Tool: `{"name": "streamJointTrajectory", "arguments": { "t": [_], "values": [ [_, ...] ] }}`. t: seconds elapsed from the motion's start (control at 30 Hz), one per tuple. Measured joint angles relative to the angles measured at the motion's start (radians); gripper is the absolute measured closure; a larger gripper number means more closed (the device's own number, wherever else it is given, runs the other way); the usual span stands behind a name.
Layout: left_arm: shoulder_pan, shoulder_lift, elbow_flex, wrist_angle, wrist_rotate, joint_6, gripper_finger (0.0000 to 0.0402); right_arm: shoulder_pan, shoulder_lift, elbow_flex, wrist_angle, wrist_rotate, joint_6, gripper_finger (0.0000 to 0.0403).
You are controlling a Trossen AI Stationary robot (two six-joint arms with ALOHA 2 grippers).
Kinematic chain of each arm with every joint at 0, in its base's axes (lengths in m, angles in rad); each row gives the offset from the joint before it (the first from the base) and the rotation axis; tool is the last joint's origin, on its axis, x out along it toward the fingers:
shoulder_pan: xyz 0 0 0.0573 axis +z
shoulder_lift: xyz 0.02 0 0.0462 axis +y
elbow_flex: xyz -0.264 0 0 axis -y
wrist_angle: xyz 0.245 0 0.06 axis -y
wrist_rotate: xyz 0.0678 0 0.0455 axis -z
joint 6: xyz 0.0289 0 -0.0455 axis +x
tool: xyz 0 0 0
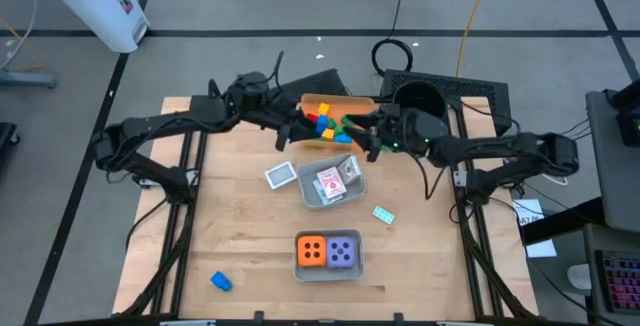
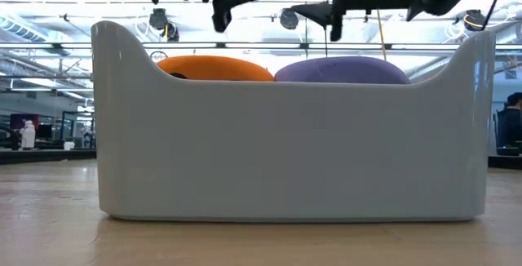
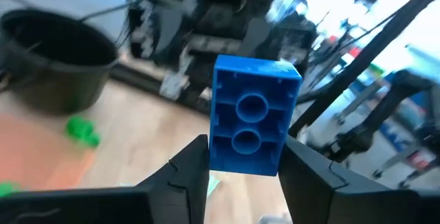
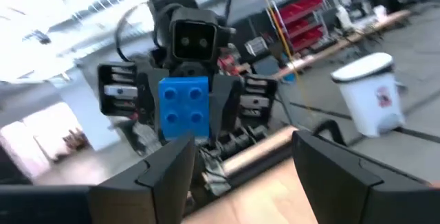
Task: Pick & Place Toys
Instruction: Put the blue game piece into the orange bin
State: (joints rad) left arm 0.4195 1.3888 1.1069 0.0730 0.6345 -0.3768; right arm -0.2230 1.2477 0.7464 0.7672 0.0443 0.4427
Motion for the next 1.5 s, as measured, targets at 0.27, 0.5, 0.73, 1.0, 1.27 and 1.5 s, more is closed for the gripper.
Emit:
{"name": "streamJointTrajectory", "arguments": {
  "t": [0.27, 0.5, 0.73, 1.0, 1.27, 1.5],
  "values": [
    [-0.057, 0.000, 0.000, 0.057, -0.004, -0.037, 0.0255, 0.028, 0.069, 0.000, 0.178, -0.049, 0.047, 0.0165],
    [-0.074, 0.051, 0.000, 0.081, -0.011, -0.073, 0.0254, 0.057, 0.075, 0.000, 0.225, -0.049, 0.068, 0.0165],
    [-0.089, 0.129, 0.000, 0.223, -0.007, -0.147, 0.0257, 0.069, 0.075, 0.000, 0.217, -0.048, 0.069, 0.0165],
    [-0.095, 0.179, 0.042, 0.238, -0.008, -0.145, 0.0252, 0.069, 0.075, 0.000, 0.169, -0.046, 0.094, 0.0165],
    [-0.099, 0.228, 0.114, 0.202, -0.003, -0.125, 0.0259, 0.064, 0.075, 0.000, 0.157, -0.046, 0.094, 0.0173],
    [-0.098, 0.228, 0.116, 0.152, 0.004, -0.089, 0.0248, 0.060, 0.075, 0.000, 0.152, -0.048, 0.092, 0.0233]
  ]
}}
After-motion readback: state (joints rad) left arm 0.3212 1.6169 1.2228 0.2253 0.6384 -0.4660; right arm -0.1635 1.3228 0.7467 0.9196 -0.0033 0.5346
